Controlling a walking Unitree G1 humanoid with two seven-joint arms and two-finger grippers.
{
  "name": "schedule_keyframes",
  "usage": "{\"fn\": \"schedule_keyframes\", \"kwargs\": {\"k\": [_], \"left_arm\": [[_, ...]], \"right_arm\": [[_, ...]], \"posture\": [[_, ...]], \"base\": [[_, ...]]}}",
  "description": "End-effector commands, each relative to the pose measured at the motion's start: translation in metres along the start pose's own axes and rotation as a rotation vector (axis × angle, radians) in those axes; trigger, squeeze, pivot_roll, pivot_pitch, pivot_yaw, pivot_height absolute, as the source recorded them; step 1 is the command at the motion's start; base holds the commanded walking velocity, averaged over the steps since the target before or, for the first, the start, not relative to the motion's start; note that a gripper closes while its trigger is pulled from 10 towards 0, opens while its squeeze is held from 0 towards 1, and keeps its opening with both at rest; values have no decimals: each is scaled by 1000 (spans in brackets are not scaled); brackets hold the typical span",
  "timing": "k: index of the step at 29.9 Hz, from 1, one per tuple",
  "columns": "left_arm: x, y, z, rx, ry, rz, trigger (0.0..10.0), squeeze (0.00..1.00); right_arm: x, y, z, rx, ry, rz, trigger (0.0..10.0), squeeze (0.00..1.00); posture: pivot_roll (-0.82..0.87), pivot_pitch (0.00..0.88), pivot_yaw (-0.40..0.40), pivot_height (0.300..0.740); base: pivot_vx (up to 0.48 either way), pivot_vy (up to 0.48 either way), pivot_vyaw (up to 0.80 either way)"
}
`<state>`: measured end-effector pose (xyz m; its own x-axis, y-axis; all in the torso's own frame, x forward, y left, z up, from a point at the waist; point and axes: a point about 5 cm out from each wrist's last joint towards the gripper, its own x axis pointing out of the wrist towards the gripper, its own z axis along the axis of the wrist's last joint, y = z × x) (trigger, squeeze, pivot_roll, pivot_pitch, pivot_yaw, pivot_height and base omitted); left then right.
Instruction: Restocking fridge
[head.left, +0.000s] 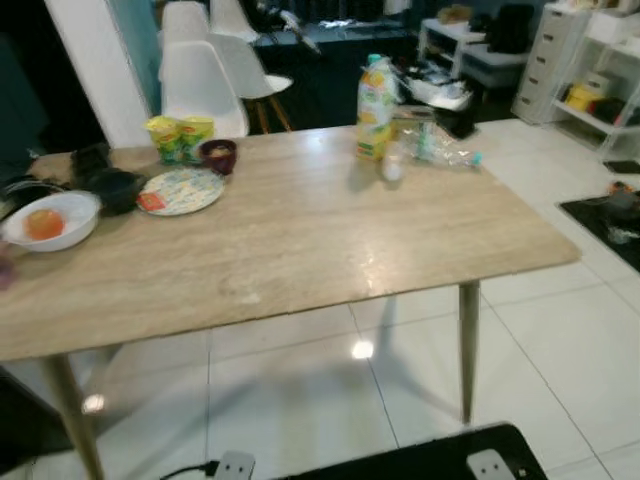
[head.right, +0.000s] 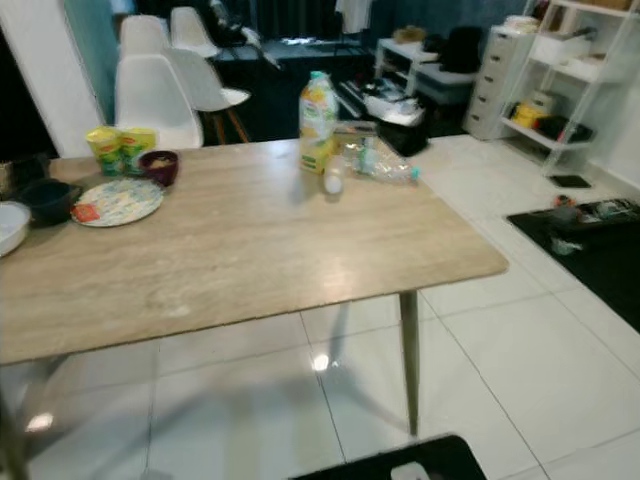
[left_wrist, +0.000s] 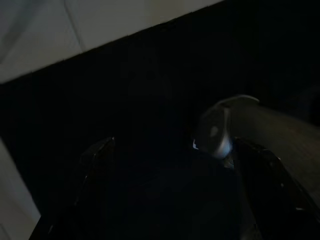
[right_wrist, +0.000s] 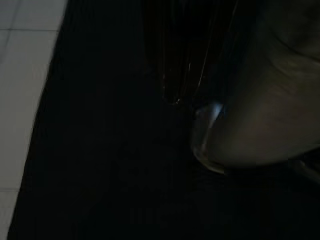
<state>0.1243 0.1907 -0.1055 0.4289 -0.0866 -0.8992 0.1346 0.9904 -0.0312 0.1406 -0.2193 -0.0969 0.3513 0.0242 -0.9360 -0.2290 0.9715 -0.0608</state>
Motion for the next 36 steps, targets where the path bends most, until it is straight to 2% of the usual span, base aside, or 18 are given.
{"fn": "schedule_keyframes", "kwargs": {"k": [1,36], "left_arm": [[-1,1,-5,16,23,2,10000,0],[0,-2,-4,18,31,-6,10000,0]], "right_arm": [[1,4,3,4,-17,12,10000,0],[1,8,4,21,-29,35,10000,0]], "posture": [[49,0,-36,740],[43,0,-30,740]], "base": [[0,0,788],[0,0,788]]}}
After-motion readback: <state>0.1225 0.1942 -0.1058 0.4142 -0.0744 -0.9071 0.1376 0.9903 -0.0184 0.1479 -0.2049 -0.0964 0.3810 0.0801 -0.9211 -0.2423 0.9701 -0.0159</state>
